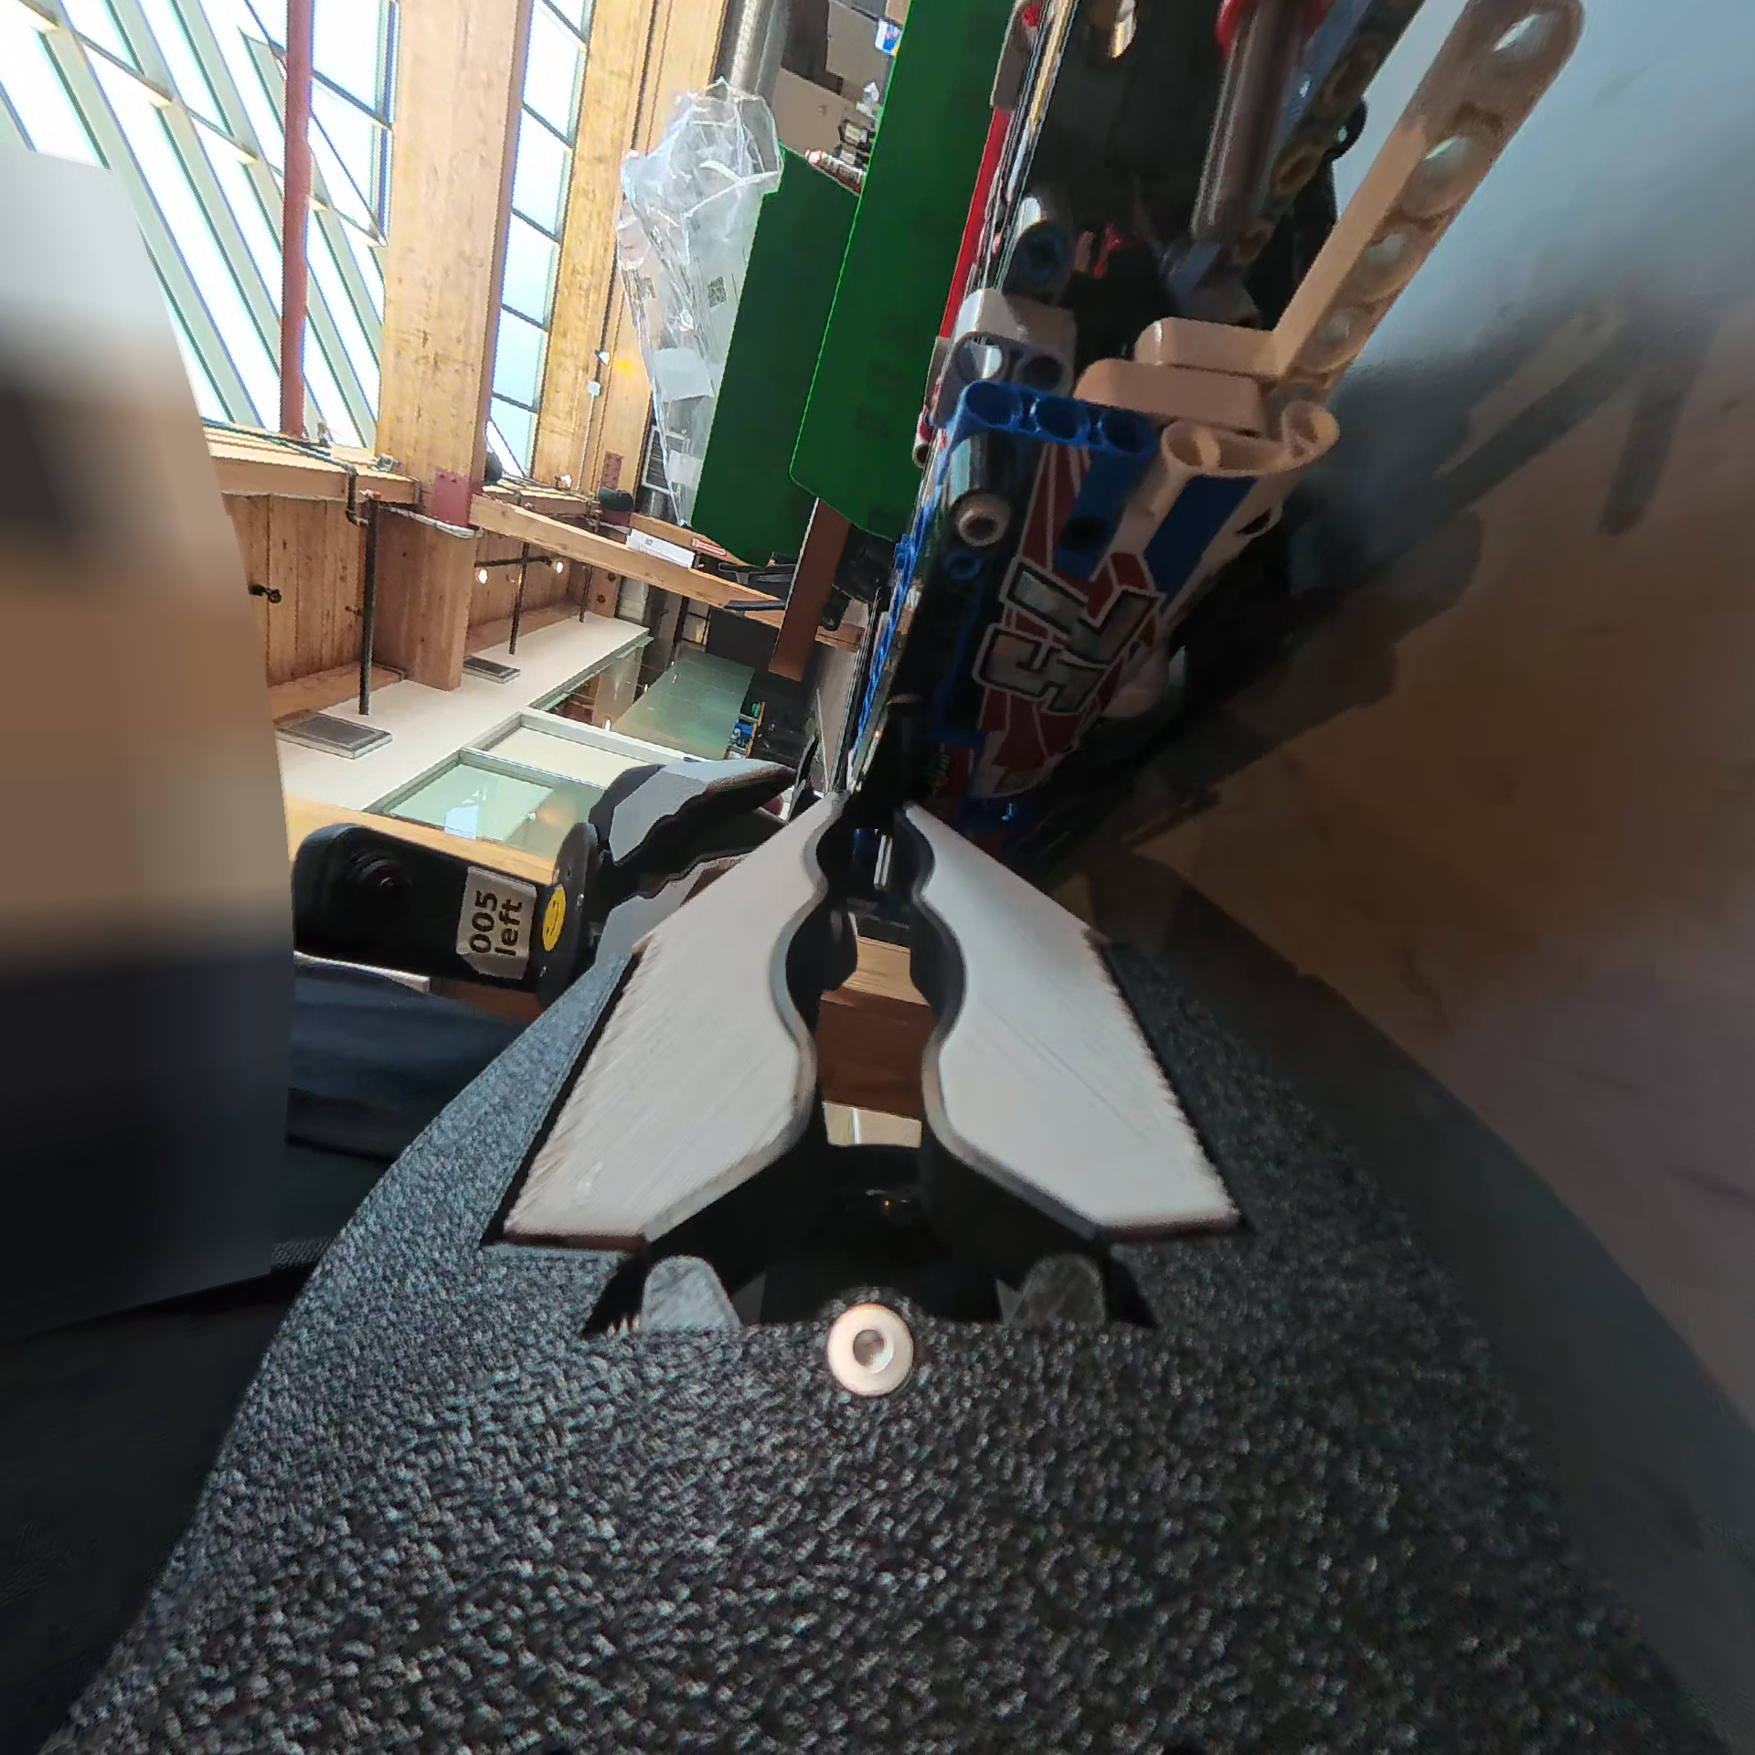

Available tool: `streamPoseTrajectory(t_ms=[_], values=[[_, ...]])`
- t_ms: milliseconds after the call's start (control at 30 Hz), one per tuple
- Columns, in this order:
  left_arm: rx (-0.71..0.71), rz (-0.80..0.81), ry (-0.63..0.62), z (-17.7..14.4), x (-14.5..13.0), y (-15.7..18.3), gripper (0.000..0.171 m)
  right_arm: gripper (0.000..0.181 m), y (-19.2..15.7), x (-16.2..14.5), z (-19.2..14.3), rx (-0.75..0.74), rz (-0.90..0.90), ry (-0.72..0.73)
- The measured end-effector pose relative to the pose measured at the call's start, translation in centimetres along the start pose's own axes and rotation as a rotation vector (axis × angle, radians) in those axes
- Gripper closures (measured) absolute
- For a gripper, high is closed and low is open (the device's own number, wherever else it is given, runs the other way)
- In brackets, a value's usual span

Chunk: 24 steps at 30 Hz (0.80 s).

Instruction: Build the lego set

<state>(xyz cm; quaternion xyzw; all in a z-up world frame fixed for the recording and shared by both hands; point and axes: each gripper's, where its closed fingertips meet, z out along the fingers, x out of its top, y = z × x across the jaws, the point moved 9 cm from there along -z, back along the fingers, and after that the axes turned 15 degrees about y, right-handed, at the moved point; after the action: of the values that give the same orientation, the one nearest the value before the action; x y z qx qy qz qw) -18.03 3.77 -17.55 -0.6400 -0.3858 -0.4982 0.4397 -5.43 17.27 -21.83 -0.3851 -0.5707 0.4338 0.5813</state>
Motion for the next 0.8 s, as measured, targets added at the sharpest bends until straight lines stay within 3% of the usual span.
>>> streamPoseTrajectory(t_ms=[267, 800], values=[[0.003, -0.037, 0.04, -0.4, -0.1, -0.2, 0.158, 0.175, -0.1, -0.3, 0.0, -0.009, -0.004, 0.021], [-0.03, -0.047, -0.021, 0.7, 0.3, -1.1, 0.154, 0.175, 0.0, -0.4, 0.7, 0.008, 0.0, 0.005]])
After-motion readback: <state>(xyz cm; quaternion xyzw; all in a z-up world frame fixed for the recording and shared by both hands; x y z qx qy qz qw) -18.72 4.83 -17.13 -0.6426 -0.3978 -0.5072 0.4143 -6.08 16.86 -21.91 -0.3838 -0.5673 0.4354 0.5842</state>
